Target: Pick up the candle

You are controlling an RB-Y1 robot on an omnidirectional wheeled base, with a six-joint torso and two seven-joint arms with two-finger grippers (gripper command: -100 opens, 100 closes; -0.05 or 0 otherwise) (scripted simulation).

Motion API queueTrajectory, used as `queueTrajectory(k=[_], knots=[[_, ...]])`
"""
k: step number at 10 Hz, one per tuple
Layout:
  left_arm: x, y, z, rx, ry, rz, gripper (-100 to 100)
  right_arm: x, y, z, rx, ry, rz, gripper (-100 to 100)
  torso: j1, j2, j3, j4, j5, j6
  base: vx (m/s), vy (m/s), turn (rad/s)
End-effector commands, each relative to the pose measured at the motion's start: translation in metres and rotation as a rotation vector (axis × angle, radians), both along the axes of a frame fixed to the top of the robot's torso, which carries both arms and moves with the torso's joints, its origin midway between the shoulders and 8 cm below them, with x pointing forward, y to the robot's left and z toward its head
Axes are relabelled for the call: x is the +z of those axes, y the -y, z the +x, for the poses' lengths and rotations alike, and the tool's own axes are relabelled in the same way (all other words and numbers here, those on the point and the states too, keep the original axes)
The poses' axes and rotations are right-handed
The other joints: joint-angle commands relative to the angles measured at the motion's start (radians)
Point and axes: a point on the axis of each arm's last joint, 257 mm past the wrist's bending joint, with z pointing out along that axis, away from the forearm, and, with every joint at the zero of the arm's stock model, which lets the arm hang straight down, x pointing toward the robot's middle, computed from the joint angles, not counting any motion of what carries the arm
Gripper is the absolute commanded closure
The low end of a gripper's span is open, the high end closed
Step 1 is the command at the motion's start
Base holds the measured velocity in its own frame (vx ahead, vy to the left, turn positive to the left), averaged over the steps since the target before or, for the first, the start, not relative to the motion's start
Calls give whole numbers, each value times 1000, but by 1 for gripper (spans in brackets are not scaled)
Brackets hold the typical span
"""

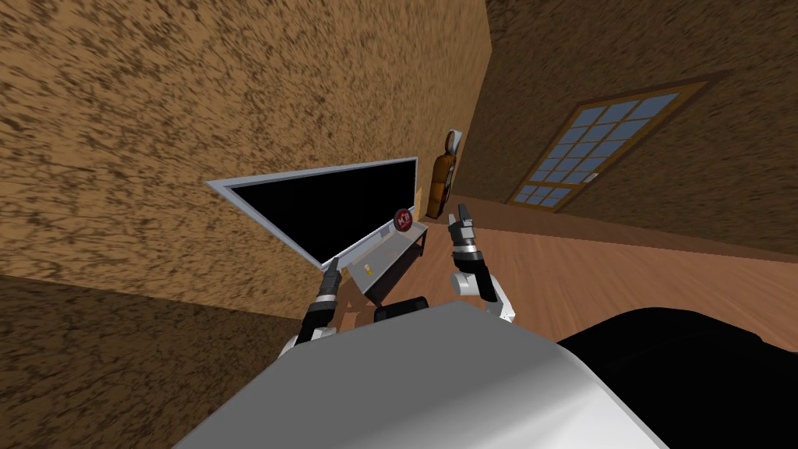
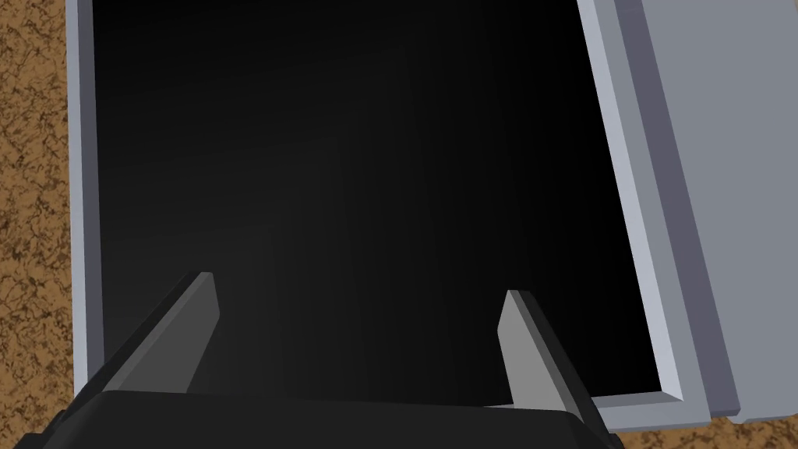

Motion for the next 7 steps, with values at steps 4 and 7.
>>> queueTrajectory(k=[4, 7], knots=[[-37, -5, -3, 26, -67, 38, -100, 0, 0, 0, 0, 0, 0, 0, -3, -2, -1, 0, -1, 0, 28, -37, 107], [-37, -5, -3, 26, -67, 38, -100, 0, 0, 0, 0, 0, 0, 0, 1, 0, 0, 0, 0, 0, -1, 1, -4]])
